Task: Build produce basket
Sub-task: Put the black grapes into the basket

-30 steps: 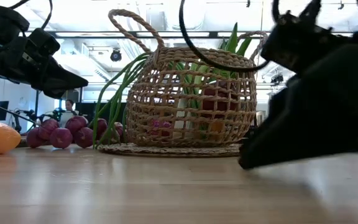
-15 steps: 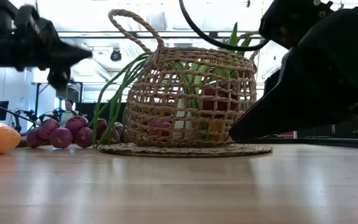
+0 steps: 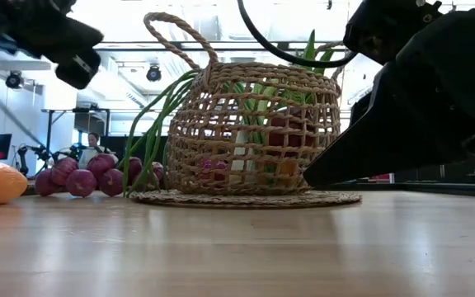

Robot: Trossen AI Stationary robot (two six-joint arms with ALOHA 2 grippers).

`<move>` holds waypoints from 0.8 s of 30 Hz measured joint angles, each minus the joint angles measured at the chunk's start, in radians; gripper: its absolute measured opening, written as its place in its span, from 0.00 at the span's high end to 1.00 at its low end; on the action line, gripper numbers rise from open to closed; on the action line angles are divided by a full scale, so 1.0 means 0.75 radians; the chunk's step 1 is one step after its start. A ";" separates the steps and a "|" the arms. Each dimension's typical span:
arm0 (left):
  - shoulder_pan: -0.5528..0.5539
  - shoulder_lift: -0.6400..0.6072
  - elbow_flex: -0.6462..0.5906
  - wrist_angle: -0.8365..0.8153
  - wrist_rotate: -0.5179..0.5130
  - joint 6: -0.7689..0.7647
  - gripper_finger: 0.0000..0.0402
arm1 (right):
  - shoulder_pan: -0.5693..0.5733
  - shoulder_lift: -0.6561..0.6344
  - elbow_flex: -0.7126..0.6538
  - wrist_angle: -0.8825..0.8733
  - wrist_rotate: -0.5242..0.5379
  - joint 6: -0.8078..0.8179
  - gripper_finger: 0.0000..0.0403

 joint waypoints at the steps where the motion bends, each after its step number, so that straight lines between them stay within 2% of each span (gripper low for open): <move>1: -0.069 0.055 0.049 -0.069 -0.052 -0.005 1.00 | 0.000 0.001 0.000 0.000 0.000 0.000 0.09; 4: -0.247 0.237 0.200 -0.261 -0.166 -0.100 1.00 | 0.000 0.002 0.000 -0.002 0.000 -0.003 0.09; 10: -0.471 0.597 0.460 -0.647 -0.173 -0.514 1.00 | 0.000 0.002 -0.001 -0.005 0.001 -0.036 0.09; 13: -0.532 0.772 0.552 -0.805 -0.056 -0.697 1.00 | 0.000 0.002 -0.001 -0.006 0.001 -0.046 0.09; 17: -0.573 0.974 0.621 -0.893 0.157 -0.844 0.99 | 0.000 0.002 -0.001 -0.006 0.001 -0.047 0.09; 20: -0.575 1.088 0.649 -0.884 0.279 -0.886 0.93 | 0.000 0.002 -0.001 -0.005 0.001 -0.048 0.09; 24: -0.575 1.194 0.656 -0.887 0.331 -0.902 0.79 | 0.000 0.002 -0.001 -0.005 0.001 -0.050 0.09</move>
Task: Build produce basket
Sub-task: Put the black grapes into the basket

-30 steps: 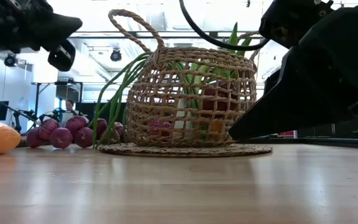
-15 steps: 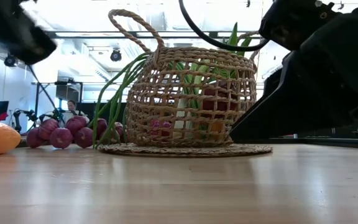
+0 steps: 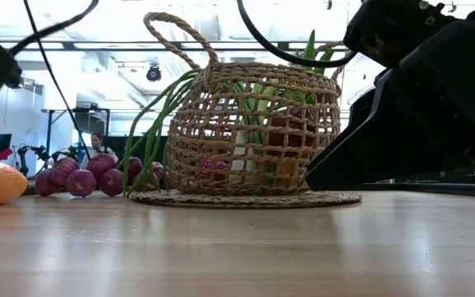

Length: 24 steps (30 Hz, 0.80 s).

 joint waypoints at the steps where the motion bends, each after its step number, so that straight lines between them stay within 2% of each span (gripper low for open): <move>1: 0.001 0.017 0.002 0.000 0.010 0.014 0.75 | 0.000 0.000 0.000 0.000 0.000 0.000 0.09; 6: -0.001 0.076 0.014 0.000 0.036 0.141 0.58 | 0.000 0.001 0.000 0.000 0.001 -0.008 0.09; 9: -0.007 0.113 0.031 -0.028 0.055 0.242 0.53 | 0.000 0.001 -0.001 0.001 0.002 -0.008 0.09; 16: -0.016 0.215 0.134 -0.260 0.040 0.393 0.53 | 0.000 0.001 -0.007 0.001 0.002 -0.008 0.09; 20: -0.018 0.264 0.151 -0.317 0.012 0.451 0.53 | 0.000 0.001 -0.008 0.002 0.002 -0.008 0.09; 24: -0.018 0.305 0.148 -0.336 0.000 0.456 0.61 | 0.000 0.001 -0.009 0.005 0.003 -0.001 0.09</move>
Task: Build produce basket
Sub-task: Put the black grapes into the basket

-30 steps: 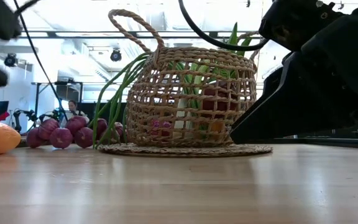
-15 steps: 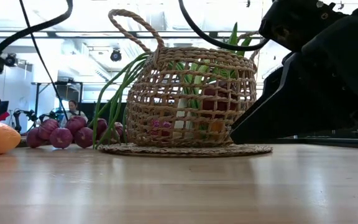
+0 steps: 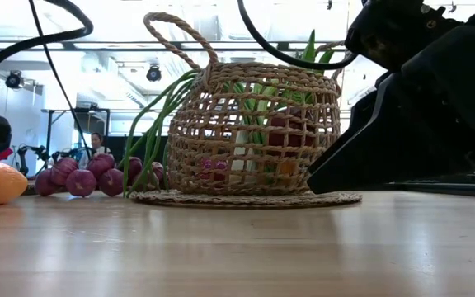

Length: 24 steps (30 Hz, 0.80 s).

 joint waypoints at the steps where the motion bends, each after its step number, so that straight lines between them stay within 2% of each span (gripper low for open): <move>1: 0.000 0.004 -0.001 -0.002 -0.002 -0.002 0.64 | 0.000 0.000 0.000 0.000 0.000 0.004 0.09; 9: 0.003 -0.020 -0.005 -0.035 0.041 -0.028 0.97 | 0.000 0.000 -0.001 0.000 0.000 0.007 0.09; 16: 0.009 -0.127 0.026 -0.075 0.031 -0.129 1.00 | 0.005 0.000 -0.001 -0.013 0.000 0.004 0.09; 21: 0.010 -0.232 0.134 -0.078 -0.138 -0.148 1.00 | 0.066 -0.032 -0.001 -0.060 0.019 -0.013 0.09; 24: 0.011 -0.284 0.212 -0.067 -0.256 -0.137 1.00 | 0.121 -0.070 -0.001 -0.168 0.099 0.040 0.09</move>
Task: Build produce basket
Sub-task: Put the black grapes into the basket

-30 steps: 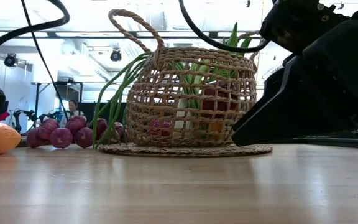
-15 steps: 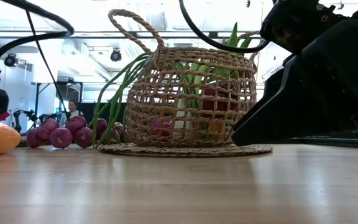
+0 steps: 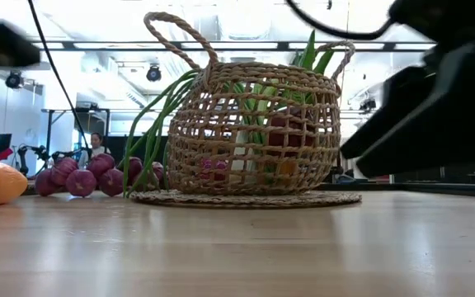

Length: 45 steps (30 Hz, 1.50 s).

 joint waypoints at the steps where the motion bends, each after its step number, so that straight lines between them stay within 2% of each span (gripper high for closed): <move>1: 0.000 -0.006 0.023 -0.001 -0.031 0.011 1.00 | 0.020 -0.016 0.000 -0.058 0.031 0.036 0.09; 5: 0.001 -0.014 0.081 -0.003 -0.057 0.027 1.00 | 0.094 -0.081 -0.001 -0.271 0.166 0.219 0.09; 9: -0.003 0.010 0.053 -0.016 0.040 0.026 1.00 | 0.137 -0.097 -0.001 -0.360 0.269 0.331 0.09; 12: -0.004 0.057 0.012 -0.051 0.164 0.025 0.97 | 0.142 -0.088 0.001 -0.358 0.297 0.361 0.09; 17: -0.004 0.143 -0.042 -0.060 0.262 0.093 0.83 | 0.141 -0.066 0.001 -0.357 0.299 0.371 0.09; 23: -0.003 0.221 -0.041 -0.065 0.257 0.205 0.61 | 0.141 -0.056 0.000 -0.350 0.320 0.373 0.09; 27: -0.003 0.285 -0.041 -0.081 0.263 0.211 0.54 | 0.141 -0.055 0.000 -0.349 0.320 0.383 0.09; 30: -0.003 0.340 -0.041 -0.081 0.267 0.211 0.56 | 0.141 -0.055 0.001 -0.349 0.332 0.383 0.09; 33: -0.003 0.388 -0.035 -0.085 0.274 0.213 0.61 | 0.141 -0.055 0.001 -0.349 0.352 0.385 0.09; 37: -0.003 0.429 -0.031 -0.102 0.276 0.211 0.74 | 0.141 -0.055 0.000 -0.349 0.355 0.384 0.09; 42: -0.001 0.416 -0.023 -0.123 0.266 0.212 0.95 | 0.141 -0.055 0.001 -0.349 0.356 0.385 0.09; 45: 0.000 0.391 -0.008 -0.128 0.244 0.209 0.98 | 0.141 -0.055 0.001 -0.349 0.364 0.384 0.09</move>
